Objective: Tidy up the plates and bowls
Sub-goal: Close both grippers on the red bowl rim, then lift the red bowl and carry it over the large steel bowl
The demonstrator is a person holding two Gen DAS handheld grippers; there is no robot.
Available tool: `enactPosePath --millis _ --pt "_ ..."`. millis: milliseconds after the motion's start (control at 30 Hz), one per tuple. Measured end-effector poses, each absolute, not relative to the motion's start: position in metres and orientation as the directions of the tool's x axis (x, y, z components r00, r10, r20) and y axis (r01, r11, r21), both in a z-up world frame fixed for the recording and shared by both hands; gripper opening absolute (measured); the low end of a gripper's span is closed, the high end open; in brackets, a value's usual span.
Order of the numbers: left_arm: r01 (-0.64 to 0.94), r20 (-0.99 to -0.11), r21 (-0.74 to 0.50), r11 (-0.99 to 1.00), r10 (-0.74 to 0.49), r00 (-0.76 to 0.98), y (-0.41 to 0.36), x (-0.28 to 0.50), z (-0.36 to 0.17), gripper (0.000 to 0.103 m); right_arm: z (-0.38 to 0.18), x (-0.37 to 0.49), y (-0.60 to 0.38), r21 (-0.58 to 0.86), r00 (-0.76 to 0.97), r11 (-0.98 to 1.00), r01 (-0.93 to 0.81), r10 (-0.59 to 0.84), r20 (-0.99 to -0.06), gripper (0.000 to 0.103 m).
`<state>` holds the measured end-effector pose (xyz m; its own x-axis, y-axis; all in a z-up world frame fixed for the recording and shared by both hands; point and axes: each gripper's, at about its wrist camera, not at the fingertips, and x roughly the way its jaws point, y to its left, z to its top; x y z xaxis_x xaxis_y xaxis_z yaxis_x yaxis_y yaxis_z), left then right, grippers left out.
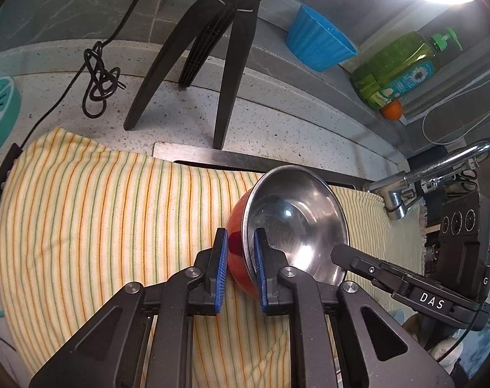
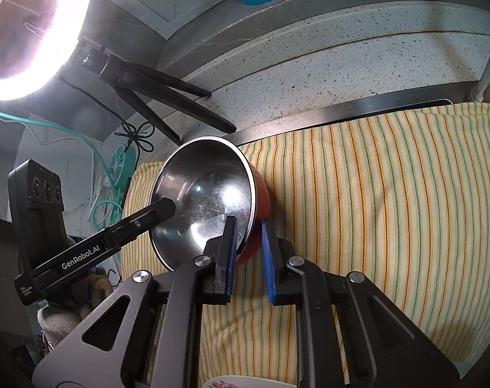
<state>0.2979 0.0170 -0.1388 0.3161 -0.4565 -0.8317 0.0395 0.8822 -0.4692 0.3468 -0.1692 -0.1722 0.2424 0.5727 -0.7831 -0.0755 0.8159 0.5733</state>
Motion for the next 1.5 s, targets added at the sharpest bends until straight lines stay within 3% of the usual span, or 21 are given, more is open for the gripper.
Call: enactPosePath --millis 900,1500 --pt "0.004 -0.768 -0.471 0.882 -0.412 0.491 0.058 0.163 -0.065 0.014 -0.093 0.229 -0.138 0.576 0.266 0.757 -0.309 0.65 -0.712 0.015" --pt "-0.126 -0.768 -0.47 0.874 -0.334 0.547 0.106 0.052 -0.064 0.014 -0.1 0.145 -0.086 0.578 0.116 0.686 -0.442 0.683 -0.721 0.015"
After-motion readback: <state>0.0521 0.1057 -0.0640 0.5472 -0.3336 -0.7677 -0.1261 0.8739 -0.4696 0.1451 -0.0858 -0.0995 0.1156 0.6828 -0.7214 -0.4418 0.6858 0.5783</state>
